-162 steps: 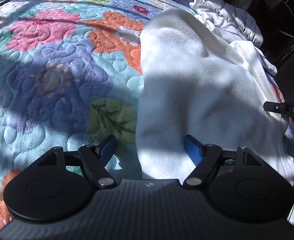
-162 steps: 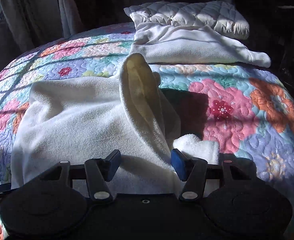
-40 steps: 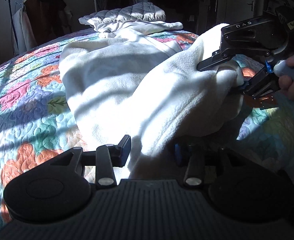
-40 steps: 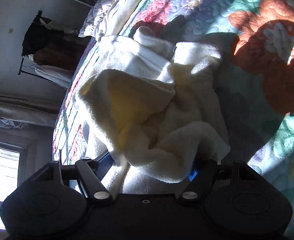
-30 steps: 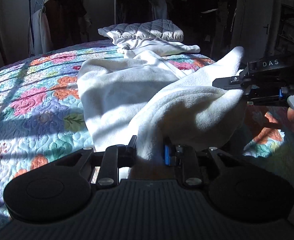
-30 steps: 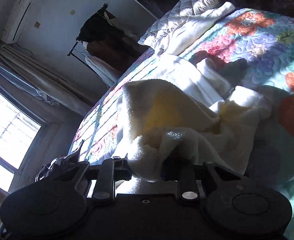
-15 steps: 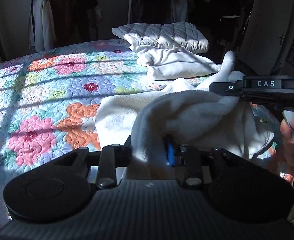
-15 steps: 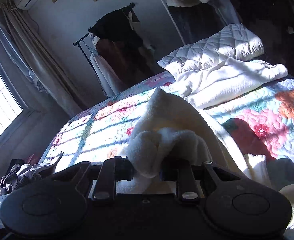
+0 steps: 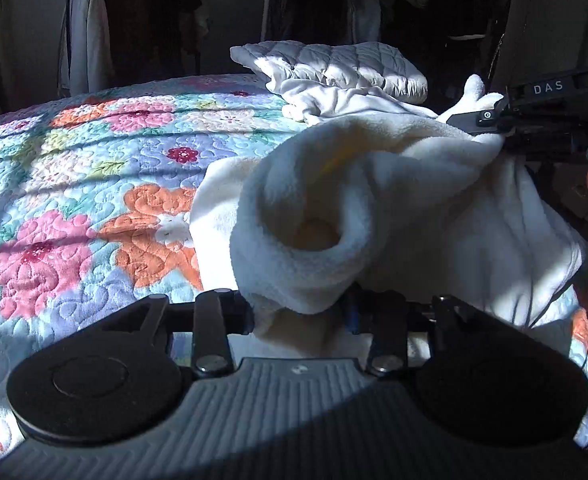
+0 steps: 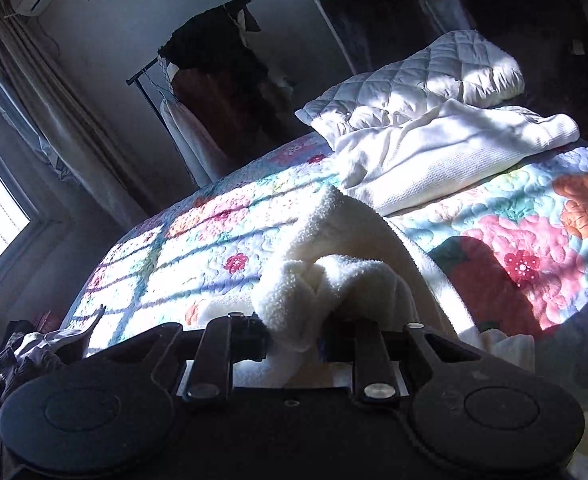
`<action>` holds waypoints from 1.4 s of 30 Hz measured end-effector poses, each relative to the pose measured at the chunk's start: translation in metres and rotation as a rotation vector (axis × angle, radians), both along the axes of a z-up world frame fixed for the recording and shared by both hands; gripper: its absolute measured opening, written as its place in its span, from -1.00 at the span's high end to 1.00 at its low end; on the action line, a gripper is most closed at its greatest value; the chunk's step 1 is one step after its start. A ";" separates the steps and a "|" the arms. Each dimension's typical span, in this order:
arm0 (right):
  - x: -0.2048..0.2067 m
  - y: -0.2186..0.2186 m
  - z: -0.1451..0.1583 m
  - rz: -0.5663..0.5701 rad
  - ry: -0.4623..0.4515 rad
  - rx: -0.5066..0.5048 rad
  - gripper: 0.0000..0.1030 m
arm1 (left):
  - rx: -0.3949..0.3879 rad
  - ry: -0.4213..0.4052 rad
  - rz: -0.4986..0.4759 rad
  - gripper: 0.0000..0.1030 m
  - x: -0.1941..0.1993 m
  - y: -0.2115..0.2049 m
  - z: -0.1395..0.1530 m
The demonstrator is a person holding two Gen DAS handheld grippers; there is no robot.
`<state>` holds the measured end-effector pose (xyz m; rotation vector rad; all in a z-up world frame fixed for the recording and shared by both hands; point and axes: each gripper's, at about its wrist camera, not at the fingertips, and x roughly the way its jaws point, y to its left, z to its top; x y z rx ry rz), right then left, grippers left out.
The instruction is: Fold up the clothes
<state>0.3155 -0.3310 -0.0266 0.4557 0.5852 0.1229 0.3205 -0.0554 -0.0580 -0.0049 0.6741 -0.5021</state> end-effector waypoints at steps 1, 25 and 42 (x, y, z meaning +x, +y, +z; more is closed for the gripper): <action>0.004 -0.002 0.003 -0.006 -0.007 -0.004 0.50 | -0.012 -0.018 0.019 0.58 0.005 -0.002 0.008; -0.038 -0.023 0.005 0.063 -0.085 -0.294 -0.25 | -0.071 0.215 0.238 0.57 0.127 0.020 -0.030; 0.041 -0.054 -0.057 -0.005 0.128 -0.359 0.89 | -0.014 0.294 0.372 0.59 0.138 0.047 -0.066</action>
